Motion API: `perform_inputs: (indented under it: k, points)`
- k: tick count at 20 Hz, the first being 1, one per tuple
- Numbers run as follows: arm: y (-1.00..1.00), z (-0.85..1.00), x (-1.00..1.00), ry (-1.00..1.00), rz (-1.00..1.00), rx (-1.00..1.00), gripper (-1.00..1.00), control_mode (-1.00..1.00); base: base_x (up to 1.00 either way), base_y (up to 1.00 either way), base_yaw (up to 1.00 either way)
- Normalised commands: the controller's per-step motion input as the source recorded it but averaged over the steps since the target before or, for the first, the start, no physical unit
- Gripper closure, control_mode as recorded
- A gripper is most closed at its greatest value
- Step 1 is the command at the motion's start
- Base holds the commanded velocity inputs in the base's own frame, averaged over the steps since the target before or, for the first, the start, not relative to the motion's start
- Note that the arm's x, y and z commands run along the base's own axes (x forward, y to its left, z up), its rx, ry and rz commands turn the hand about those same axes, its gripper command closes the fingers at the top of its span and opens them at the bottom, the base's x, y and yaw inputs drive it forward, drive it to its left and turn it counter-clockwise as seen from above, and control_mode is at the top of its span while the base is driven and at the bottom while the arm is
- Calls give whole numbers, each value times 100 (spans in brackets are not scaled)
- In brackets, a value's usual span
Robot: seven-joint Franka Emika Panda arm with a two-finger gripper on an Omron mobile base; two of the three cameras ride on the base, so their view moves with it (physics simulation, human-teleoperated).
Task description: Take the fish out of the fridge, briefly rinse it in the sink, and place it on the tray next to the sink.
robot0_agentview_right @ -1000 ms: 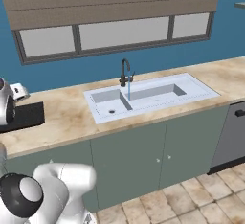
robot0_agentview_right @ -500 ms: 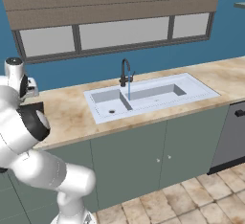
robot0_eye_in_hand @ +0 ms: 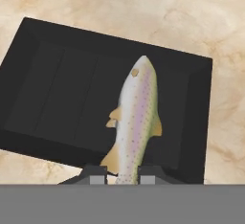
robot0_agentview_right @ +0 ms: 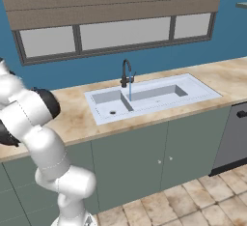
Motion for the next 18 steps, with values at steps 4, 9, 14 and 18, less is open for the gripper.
perform_inputs:
  k: [4, 9, 14, 18]
  points:
    - [23, -64, 0, -14, 0, -2, 100, -100, 0, 0, 0]
    - [14, -79, 0, -7, 0, -1, 100, -100, 0, 0, 0]
    - [1, -34, 10, -6, 0, 0, 100, -100, 0, 0, 0]
    - [0, -13, 57, -3, 0, 0, -100, -100, 0, 0, 0]
